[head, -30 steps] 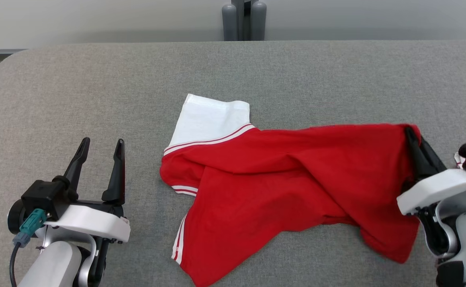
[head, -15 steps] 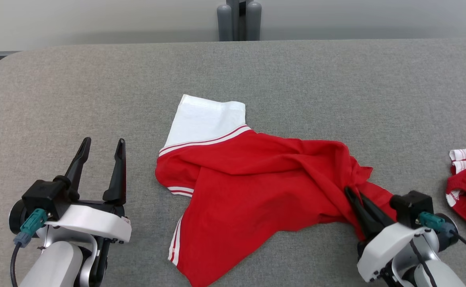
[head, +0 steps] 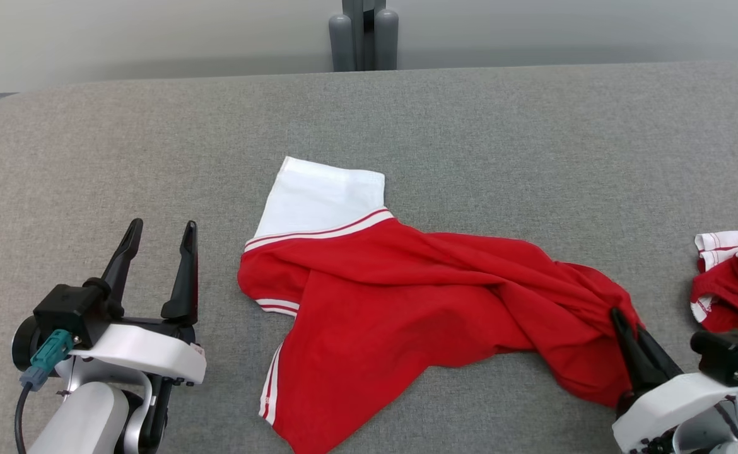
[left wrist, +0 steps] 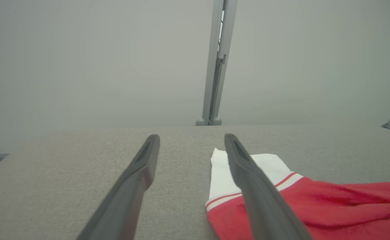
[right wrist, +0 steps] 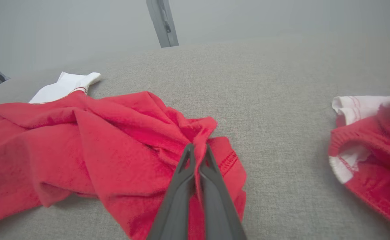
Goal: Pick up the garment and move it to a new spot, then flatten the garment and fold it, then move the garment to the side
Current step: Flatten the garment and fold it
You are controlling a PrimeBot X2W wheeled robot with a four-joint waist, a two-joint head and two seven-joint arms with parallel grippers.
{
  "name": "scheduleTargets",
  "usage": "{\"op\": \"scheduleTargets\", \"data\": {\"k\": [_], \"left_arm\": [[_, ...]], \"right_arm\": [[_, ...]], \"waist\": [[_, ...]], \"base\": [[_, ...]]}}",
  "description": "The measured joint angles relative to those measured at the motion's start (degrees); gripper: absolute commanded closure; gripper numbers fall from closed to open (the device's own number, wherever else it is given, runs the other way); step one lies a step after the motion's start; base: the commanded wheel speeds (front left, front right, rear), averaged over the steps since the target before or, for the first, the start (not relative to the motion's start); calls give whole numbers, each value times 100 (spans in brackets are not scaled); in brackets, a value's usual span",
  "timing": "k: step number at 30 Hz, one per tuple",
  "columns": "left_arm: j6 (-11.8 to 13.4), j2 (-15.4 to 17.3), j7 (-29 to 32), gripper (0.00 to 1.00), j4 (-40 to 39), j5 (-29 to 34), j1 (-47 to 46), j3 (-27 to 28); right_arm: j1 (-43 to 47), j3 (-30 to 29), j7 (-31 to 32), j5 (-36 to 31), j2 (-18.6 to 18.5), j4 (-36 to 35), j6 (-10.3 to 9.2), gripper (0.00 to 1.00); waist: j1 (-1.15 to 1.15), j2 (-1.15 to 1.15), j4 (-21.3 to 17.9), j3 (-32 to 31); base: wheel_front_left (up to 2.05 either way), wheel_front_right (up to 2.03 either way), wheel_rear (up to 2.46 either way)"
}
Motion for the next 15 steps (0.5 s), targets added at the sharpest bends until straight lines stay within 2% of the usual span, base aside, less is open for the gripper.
{"op": "scheduleTargets", "data": {"k": [1,2,3,4,10,15], "left_arm": [[10,4,1,0,-3,-7,0,0],[16,3,20,0,-2,-9,1,-2],[15,2,20,0,-1,-15,1,-10],[15,2,25,0,0,-18,1,-14],[60,20,41,0,-2,-65,98,-1],[154,68,41,0,-43,-113,225,65]], "right_arm": [[-32,-65,-30,103,45,65,0,100],[-68,-97,-49,192,87,123,0,75],[-103,-112,-88,237,108,168,0,24],[-137,-134,-93,300,134,200,0,0],[-99,-467,-269,485,190,78,0,0],[-28,-1001,-366,410,261,-381,0,0]], "waist": [[0,0,-3,-3],[0,0,-3,-9],[0,0,1,-18],[0,0,6,-32],[0,0,47,-154],[0,0,35,-278]], "base": [[0,0,0],[0,0,0],[0,0,0],[0,0,0],[0,0,0],[0,0,0]]}}
